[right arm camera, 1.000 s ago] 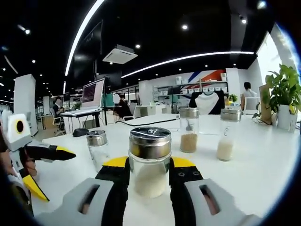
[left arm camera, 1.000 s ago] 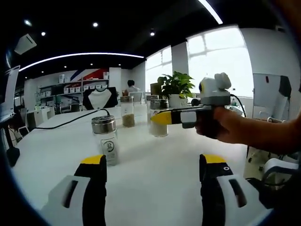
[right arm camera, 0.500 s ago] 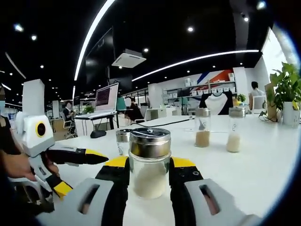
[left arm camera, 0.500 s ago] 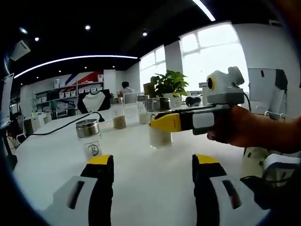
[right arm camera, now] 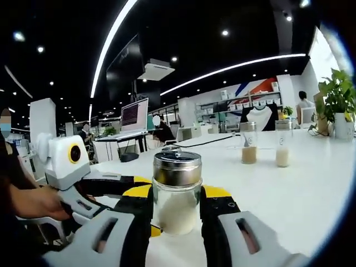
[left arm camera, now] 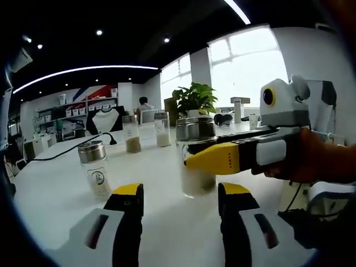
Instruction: Rotate the seasoning bottle until the label or dispensing opening points toward the visible target arrow and the bottle remains upright within the marked orientation range
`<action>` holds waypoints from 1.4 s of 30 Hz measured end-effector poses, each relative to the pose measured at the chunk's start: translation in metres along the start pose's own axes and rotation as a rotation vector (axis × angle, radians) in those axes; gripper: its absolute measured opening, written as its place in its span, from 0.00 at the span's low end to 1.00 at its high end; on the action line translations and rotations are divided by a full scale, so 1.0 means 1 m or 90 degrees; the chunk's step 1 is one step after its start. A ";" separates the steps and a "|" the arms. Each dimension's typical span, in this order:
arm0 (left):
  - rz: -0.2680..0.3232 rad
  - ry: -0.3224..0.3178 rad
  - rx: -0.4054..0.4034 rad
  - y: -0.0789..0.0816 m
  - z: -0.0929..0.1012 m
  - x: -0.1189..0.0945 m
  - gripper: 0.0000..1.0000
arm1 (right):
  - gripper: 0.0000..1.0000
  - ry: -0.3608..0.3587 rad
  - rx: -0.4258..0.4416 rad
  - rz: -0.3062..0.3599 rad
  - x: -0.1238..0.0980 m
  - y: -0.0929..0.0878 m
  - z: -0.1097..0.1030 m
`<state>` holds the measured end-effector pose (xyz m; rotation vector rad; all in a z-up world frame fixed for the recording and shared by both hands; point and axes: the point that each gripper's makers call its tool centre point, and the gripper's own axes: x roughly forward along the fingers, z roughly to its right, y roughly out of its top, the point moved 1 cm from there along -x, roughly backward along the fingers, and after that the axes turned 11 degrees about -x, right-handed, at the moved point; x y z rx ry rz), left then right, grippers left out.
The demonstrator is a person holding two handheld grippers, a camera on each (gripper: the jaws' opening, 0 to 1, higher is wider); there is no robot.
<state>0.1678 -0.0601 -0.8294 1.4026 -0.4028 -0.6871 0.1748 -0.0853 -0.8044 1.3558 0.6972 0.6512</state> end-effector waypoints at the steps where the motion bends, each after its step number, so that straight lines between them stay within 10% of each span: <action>1: 0.000 -0.005 0.002 0.000 0.001 -0.001 0.56 | 0.31 0.016 0.003 0.007 -0.001 0.002 -0.005; 10: 0.019 -0.057 0.003 -0.003 0.013 -0.018 0.53 | 0.31 0.120 0.042 0.063 -0.009 0.012 -0.039; 23: 0.033 -0.126 -0.036 -0.002 0.028 -0.030 0.37 | 0.31 0.149 0.015 0.076 -0.007 0.021 -0.064; 29: 0.071 -0.091 -0.004 0.004 0.029 -0.038 0.36 | 0.33 0.151 0.001 0.093 -0.009 0.030 -0.073; 34: 0.058 0.007 0.032 0.005 0.011 -0.033 0.36 | 0.31 0.059 -0.061 0.051 -0.001 0.030 -0.058; 42: 0.046 0.067 0.046 0.006 -0.001 -0.024 0.36 | 0.31 0.009 -0.004 0.043 0.010 0.031 -0.045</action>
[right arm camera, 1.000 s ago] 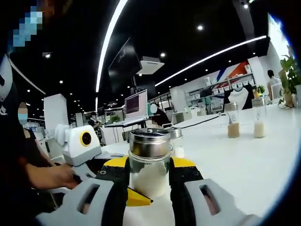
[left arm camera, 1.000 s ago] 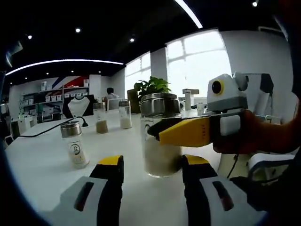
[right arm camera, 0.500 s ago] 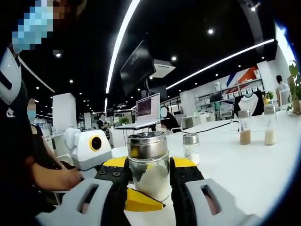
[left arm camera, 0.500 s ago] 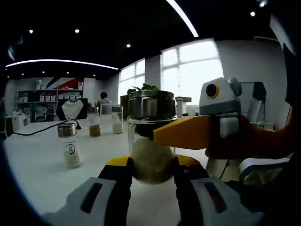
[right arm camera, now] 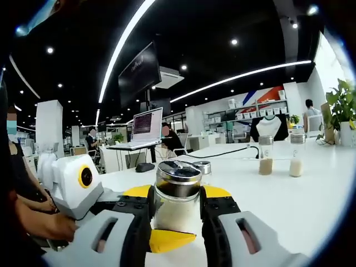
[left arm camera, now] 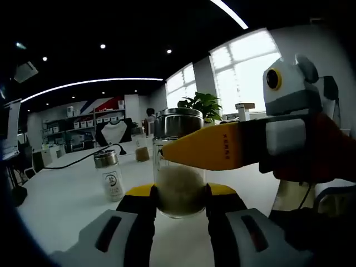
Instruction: Rotate the seasoning bottle until the label or dispensing opening points toward the visible target arrow and the bottle remains upright within the marked orientation range
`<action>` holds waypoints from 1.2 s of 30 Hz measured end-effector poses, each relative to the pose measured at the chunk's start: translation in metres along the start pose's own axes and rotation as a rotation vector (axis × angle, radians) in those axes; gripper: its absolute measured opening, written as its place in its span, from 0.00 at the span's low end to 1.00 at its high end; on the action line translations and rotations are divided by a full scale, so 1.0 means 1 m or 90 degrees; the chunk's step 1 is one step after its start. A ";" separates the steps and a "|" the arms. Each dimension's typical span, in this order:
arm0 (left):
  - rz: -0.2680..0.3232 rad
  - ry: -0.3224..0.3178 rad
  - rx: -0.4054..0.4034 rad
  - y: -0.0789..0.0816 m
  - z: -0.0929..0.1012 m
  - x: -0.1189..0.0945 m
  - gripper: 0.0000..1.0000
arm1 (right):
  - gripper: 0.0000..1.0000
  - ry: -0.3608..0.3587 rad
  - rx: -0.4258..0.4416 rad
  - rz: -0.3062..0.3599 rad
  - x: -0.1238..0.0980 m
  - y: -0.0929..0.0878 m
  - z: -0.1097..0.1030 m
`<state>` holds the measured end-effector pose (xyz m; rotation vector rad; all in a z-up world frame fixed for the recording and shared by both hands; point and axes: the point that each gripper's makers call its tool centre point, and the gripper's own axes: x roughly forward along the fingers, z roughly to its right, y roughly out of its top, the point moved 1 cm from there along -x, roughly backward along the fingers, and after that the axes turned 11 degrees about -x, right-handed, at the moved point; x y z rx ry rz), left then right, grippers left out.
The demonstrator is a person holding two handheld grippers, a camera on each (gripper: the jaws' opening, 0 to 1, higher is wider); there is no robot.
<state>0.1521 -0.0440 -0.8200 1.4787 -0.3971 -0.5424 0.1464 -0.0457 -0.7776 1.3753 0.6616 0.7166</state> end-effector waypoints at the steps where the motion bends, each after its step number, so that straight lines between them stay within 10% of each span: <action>1: 0.001 -0.004 -0.003 0.000 -0.001 -0.001 0.36 | 0.31 0.001 0.010 0.006 0.000 0.000 0.000; 17: -0.004 -0.189 -0.040 0.014 0.023 0.002 0.38 | 0.30 0.202 0.042 0.071 -0.016 0.020 -0.002; 28: -0.045 -0.012 0.025 0.002 0.001 0.020 0.38 | 0.32 0.071 -0.001 0.032 0.004 0.011 0.002; 36: -0.059 -0.018 0.003 -0.008 -0.001 0.022 0.38 | 0.32 0.044 -0.007 0.001 0.008 0.000 0.009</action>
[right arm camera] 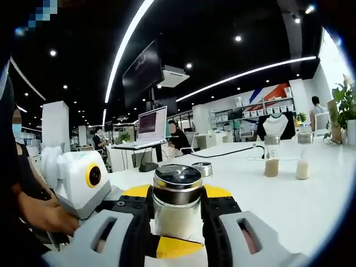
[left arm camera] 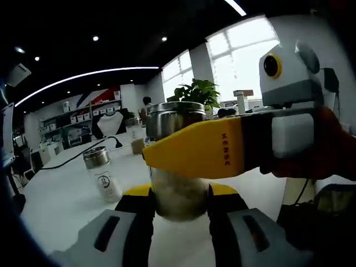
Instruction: Rotate the seasoning bottle until the label or dispensing opening points toward the visible target arrow and the bottle remains upright within the marked orientation range
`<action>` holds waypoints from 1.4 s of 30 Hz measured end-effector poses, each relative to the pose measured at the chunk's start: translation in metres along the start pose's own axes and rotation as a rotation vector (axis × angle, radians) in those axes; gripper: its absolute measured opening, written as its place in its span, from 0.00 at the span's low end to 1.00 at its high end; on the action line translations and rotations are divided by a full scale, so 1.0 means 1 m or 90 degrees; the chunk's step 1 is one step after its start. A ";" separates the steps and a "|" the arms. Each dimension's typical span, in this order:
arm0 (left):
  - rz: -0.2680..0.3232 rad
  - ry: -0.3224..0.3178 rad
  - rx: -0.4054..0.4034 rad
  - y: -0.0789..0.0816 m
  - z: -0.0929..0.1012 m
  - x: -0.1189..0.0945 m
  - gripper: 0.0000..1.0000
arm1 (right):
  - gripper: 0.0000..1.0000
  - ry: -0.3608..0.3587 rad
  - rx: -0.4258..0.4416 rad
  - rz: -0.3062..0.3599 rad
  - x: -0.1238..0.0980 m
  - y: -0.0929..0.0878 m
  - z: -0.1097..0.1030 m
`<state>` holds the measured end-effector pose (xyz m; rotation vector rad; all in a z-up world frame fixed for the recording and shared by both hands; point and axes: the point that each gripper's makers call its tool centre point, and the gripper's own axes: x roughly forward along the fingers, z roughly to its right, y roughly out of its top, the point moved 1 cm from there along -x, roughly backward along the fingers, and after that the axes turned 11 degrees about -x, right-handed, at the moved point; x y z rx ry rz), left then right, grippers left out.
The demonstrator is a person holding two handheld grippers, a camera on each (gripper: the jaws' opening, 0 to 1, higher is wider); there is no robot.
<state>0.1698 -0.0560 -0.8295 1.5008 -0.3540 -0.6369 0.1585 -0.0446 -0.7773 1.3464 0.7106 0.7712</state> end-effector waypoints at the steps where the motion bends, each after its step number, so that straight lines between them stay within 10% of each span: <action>1: 0.009 -0.039 -0.018 0.003 0.005 -0.001 0.38 | 0.32 0.026 -0.011 0.006 -0.002 0.002 0.000; 12: 0.029 -0.260 0.044 0.016 0.035 -0.012 0.41 | 0.32 0.179 -0.152 -0.023 -0.014 0.003 -0.020; 19: 0.035 -0.228 0.040 0.016 0.033 -0.008 0.39 | 0.33 0.158 -0.148 -0.012 -0.018 0.001 -0.016; 24: 0.018 -0.066 0.032 0.011 0.012 0.006 0.38 | 0.32 0.023 0.028 -0.002 -0.008 -0.008 0.003; 27: 0.012 -0.003 0.043 0.010 0.005 0.010 0.37 | 0.33 -0.048 0.045 -0.001 -0.006 -0.014 0.010; 32: 0.038 -0.014 0.019 0.010 0.005 0.009 0.37 | 0.32 -0.042 -0.016 -0.014 -0.005 -0.012 0.005; 42: 0.059 -0.202 -0.011 0.013 0.020 -0.004 0.36 | 0.32 0.136 -0.148 -0.031 -0.012 -0.011 -0.009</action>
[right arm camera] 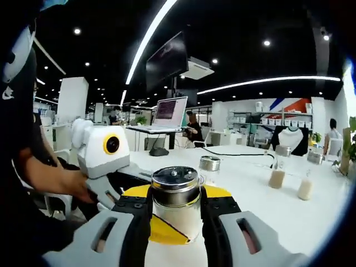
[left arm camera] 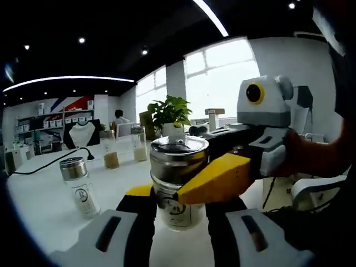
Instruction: Rotate the seasoning bottle until the label or dispensing opening points toward the visible target arrow and the bottle remains upright within the marked orientation range
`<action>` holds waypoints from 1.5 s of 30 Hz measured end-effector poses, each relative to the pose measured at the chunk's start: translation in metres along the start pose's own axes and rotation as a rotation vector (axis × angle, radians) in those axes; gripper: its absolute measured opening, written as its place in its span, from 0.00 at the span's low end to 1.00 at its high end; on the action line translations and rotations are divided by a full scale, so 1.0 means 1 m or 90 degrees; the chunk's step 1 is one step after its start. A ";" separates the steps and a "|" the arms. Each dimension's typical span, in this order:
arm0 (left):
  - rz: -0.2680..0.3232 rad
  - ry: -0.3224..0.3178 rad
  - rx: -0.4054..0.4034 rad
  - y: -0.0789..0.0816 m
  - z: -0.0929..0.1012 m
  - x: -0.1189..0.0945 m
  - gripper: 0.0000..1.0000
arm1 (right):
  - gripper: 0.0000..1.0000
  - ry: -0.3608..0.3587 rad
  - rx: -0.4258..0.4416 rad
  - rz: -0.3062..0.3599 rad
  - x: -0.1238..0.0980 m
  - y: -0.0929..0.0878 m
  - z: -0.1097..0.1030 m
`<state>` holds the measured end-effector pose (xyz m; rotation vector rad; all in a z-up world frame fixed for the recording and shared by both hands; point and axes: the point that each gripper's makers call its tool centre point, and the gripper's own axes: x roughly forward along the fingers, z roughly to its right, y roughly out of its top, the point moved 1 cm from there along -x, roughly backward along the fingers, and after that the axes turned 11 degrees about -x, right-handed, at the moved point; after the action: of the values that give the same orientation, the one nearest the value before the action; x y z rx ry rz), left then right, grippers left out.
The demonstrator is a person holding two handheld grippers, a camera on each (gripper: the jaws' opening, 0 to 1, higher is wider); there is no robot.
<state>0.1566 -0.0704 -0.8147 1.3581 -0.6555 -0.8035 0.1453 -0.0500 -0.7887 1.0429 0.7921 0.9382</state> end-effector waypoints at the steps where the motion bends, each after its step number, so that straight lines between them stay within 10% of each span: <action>1: -0.003 -0.008 0.014 0.001 0.002 -0.001 0.36 | 0.32 0.013 -0.014 0.003 -0.001 0.002 -0.002; 6: -0.018 -0.003 0.045 -0.001 0.004 -0.001 0.36 | 0.32 0.020 -0.002 0.003 -0.001 -0.001 -0.003; 14: -0.022 0.196 0.084 0.005 -0.026 -0.002 0.35 | 0.32 -0.115 0.138 0.033 0.006 -0.005 0.015; 17: -0.048 0.226 0.114 0.002 -0.027 -0.001 0.35 | 0.32 -0.133 0.109 0.006 0.011 -0.007 0.015; 34: -0.008 -0.016 0.010 0.007 -0.005 -0.005 0.34 | 0.31 -0.007 0.101 0.033 -0.004 0.001 0.011; 45: 0.004 0.225 0.086 0.009 -0.025 0.001 0.34 | 0.31 -0.071 0.139 0.050 0.001 -0.005 0.024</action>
<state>0.1782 -0.0563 -0.8085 1.5737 -0.4401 -0.5020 0.1683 -0.0583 -0.7862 1.3135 0.7759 0.8649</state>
